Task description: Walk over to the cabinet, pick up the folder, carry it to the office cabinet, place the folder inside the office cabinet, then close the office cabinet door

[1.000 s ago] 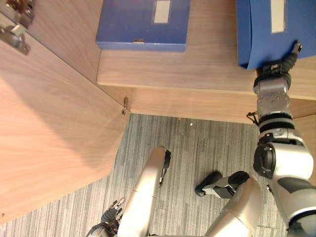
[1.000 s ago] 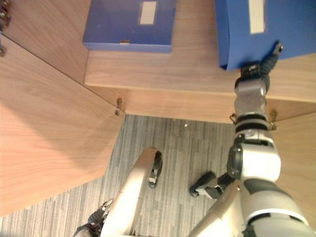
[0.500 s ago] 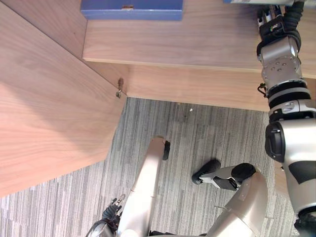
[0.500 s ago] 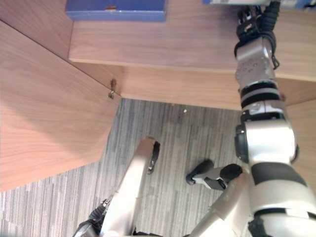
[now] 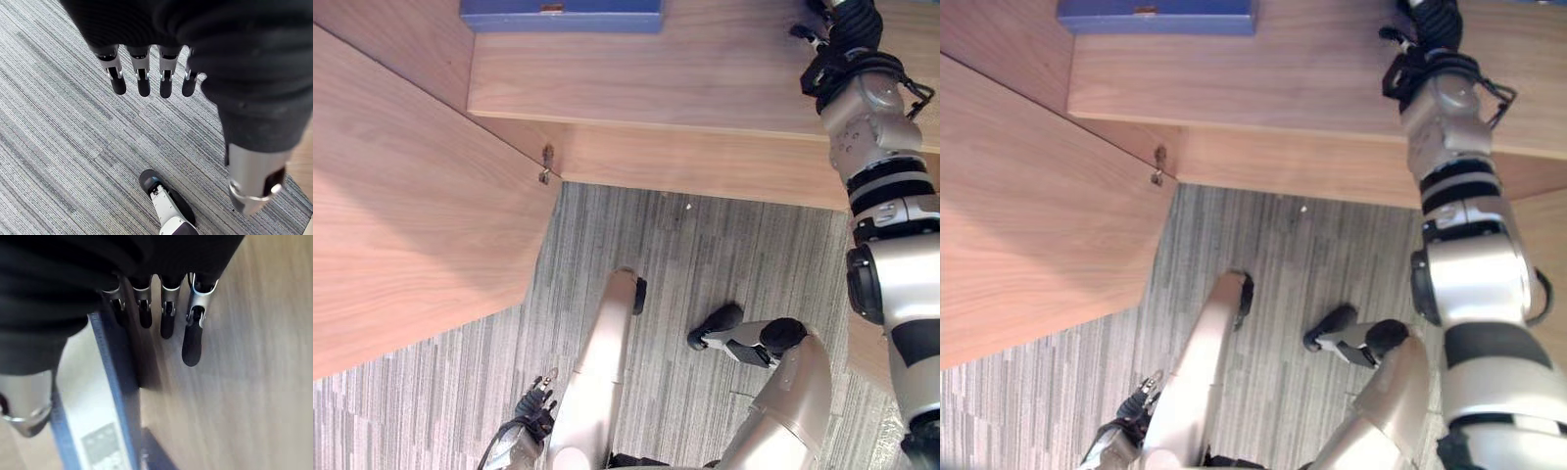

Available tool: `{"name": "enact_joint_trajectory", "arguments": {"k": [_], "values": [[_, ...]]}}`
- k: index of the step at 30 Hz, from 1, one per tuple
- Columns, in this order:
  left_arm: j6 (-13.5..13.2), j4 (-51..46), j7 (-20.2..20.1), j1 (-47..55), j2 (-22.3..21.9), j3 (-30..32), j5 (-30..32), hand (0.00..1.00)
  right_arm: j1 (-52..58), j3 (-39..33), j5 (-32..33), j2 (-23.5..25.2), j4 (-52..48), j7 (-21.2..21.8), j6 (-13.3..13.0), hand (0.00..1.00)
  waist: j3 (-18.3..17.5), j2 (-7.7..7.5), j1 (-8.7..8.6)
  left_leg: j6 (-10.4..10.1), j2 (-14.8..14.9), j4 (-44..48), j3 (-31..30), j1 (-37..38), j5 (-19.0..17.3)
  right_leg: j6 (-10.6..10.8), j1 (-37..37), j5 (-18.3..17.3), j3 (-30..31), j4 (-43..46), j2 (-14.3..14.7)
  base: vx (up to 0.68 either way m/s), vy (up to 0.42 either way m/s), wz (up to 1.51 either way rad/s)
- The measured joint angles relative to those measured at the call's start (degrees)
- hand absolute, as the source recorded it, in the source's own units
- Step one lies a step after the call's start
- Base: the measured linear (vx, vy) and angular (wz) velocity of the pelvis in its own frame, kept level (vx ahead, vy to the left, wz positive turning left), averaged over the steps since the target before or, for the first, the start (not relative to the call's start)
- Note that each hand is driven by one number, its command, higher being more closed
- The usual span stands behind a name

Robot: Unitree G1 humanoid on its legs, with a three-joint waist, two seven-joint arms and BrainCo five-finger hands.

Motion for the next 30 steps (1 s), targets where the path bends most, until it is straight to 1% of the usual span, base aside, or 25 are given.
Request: {"name": "enact_joint_trajectory", "arguments": {"k": [1,2,3,4,5,7,8,10,12,14,16,19,23,25,26,27,28,29,30], "values": [[-0.07,-0.03,-0.08,-0.12,0.02,0.0,0.01,0.0,0.53,0.31,-2.41,-0.26,-0.94,0.38,0.23,0.0,0.11,-0.09,-0.05,-0.03,0.18,-0.45,0.03,0.33,0.06,-0.09,0.27,0.13,-0.09,-0.44,0.25,0.09,0.005,-0.06],[-0.27,-0.29,-0.64,-0.22,0.09,0.15,0.49,0.0,2.49,0.78,-11.6,-0.64,-4.17,1.86,0.11,0.0,0.31,-0.3,-0.16,-0.16,0.49,-1.38,0.0,1.14,0.2,-0.22,1.0,0.3,-0.41,-1.42,0.7,0.06,0.003,-0.06],[-0.35,-0.44,-0.93,-0.24,0.17,0.18,0.98,0.0,3.54,1.76,-15.28,-0.87,-5.95,2.44,0.03,0.0,0.39,-0.4,-0.26,-0.23,0.6,-1.92,0.01,1.62,0.29,-0.2,1.43,0.38,-0.54,-1.89,0.9,0.07,0.0,-0.11],[-0.51,-0.88,-1.38,-0.25,0.26,0.17,1.53,0.0,5.43,2.76,-23.13,-1.05,-8.85,3.97,-0.2,0.0,0.6,-0.78,-0.54,-0.35,1.17,-3.06,0.26,2.73,0.39,-0.09,2.19,0.68,-0.54,-3.03,1.62,0.07,-0.006,-0.13],[-0.88,-0.9,-1.77,-0.31,0.39,0.17,2.23,0.0,6.57,3.9,-27.26,-1.1,-10.67,5.25,-0.38,0.0,0.77,-1.23,-0.65,-0.47,1.5,-4.31,0.63,3.85,0.56,0.06,2.86,0.93,-0.55,-4.02,1.95,0.09,-0.01,-0.15],[-0.94,-0.87,-2.5,-0.31,0.77,0.16,3.18,0.0,8.34,4.73,-32.71,-1.09,-13.02,8.09,-1.3,0.0,0.8,-1.86,-0.92,-0.63,2.27,-5.92,0.86,5.32,0.73,0.14,3.89,1.39,-0.58,-5.78,3.11,0.07,-0.013,-0.18],[-0.96,-0.89,-3.05,-0.34,1.14,0.07,3.51,0.0,9.79,5.02,-34.15,-1.03,-14.71,9.85,-2.14,0.0,0.77,-2.33,-1.08,-0.74,2.85,-6.88,0.9,6.01,0.89,0.1,4.47,1.8,-0.85,-7.02,3.92,0.06,-0.012,-0.21],[-1.01,-0.88,-3.48,-0.38,1.32,0.04,3.65,0.0,12.08,5.11,-34.67,-0.82,-16.96,11.88,-3.43,0.0,0.82,-2.85,-1.53,-0.8,3.46,-8.05,0.97,7.0,0.99,0.31,5.45,2.28,-1.18,-8.48,4.76,0.05,0.002,-0.17],[-1.07,-0.86,-3.74,-0.39,1.39,0.05,3.63,0.0,13.23,6.24,-34.26,-0.28,-17.69,12.61,-4.43,0.0,0.58,-3.57,-1.89,-0.79,4.1,-8.59,1.29,7.53,1.0,0.41,5.69,2.69,-1.07,-9.39,5.5,0.04,0.028,-0.16],[-1.14,-0.85,-3.76,-0.82,1.54,0.04,3.61,0.0,13.65,6.55,-33.37,0.85,-17.75,13.87,-4.58,0.0,0.74,-4.21,-2.58,-0.79,4.22,-8.77,1.44,8.17,1.02,0.48,6.19,2.96,-1.0,-9.75,5.65,0.02,0.048,-0.07],[-1.22,-0.85,-3.78,-1.28,1.56,0.05,3.61,0.0,14.51,6.49,-33.41,0.87,-17.69,13.9,-4.57,0.0,0.74,-4.44,-2.54,-0.77,4.21,-8.93,1.52,8.76,1.03,0.62,6.76,3.03,-0.97,-9.96,5.66,-0.01,0.048,0.0],[-1.38,-0.85,-3.92,-1.43,1.69,0.06,3.49,0.0,16.35,6.14,-34.19,1.73,-17.34,14.07,-4.57,0.0,0.44,-5.49,-2.66,-0.46,4.22,-10.66,2.24,10.27,1.65,1.39,7.66,3.62,-0.71,-11.54,5.8,-0.02,0.051,-0.04],[-1.36,-0.82,-4.29,-1.4,1.71,0.06,3.41,0.0,17.74,6.08,-36.23,4.06,-15.6,14.08,-4.46,0.0,0.31,-5.95,-2.84,-0.02,4.95,-14.3,3.25,13.15,3.05,1.88,10.07,5.82,-0.82,-15.74,7.26,-0.02,0.05,-0.13],[-1.39,-0.8,-4.32,-1.43,2.04,0.18,3.42,0.0,18.69,6.21,-40.12,6.92,-14.84,14.07,-3.96,0.0,-0.09,-6.77,-3.12,0.14,5.17,-16.77,3.96,15.02,3.96,1.89,11.51,6.95,-0.97,-18.07,7.66,-0.01,0.052,-0.1],[-1.34,-0.63,-4.31,-1.33,2.41,0.33,3.46,0.0,19.87,6.27,-43.77,8.74,-14.85,13.99,-3.84,0.0,-0.37,-7.21,-3.46,0.18,5.25,-18.21,4.14,16.28,4.36,0.99,12.71,7.81,-1.31,-19.58,7.94,0.0,0.044,-0.08],[-1.32,-0.54,-4.3,-1.22,2.42,0.99,3.5,0.0,20.76,6.33,-48.27,10.51,-14.88,13.8,-3.69,0.0,-0.57,-7.48,-3.57,0.15,5.78,-19.34,4.16,17.37,4.63,0.66,13.89,8.55,-1.83,-21.19,8.72,0.02,0.03,-0.15],[-1.3,-0.09,-4.27,-1.2,2.4,1.57,3.54,0.0,22.03,7.09,-53.41,13.18,-14.92,13.34,-3.19,0.0,-0.98,-8.21,-3.69,0.02,6.27,-21.22,4.33,18.87,5.2,0.58,15.37,9.39,-2.23,-23.35,9.62,0.02,0.02,-0.16],[-1.2,0.24,-4.19,-1.19,2.53,1.95,3.67,0.0,22.84,7.3,-56.81,14.57,-14.92,13.09,-2.98,0.0,-1.3,-8.75,-3.79,-0.02,6.39,-22.29,4.5,19.69,5.51,0.52,16.06,9.7,-2.39,-24.33,9.84,0.03,0.004,-0.11],[-0.9,0.87,-3.87,-1.19,2.59,2.71,3.84,0.0,24.84,8.1,-65.06,17.09,-14.93,11.97,-2.28,0.0,-1.72,-9.49,-3.85,-0.09,6.49,-24.34,4.79,21.71,6.07,0.61,17.89,10.24,-2.82,-26.11,10.16,0.04,-0.003,-0.01]]}}
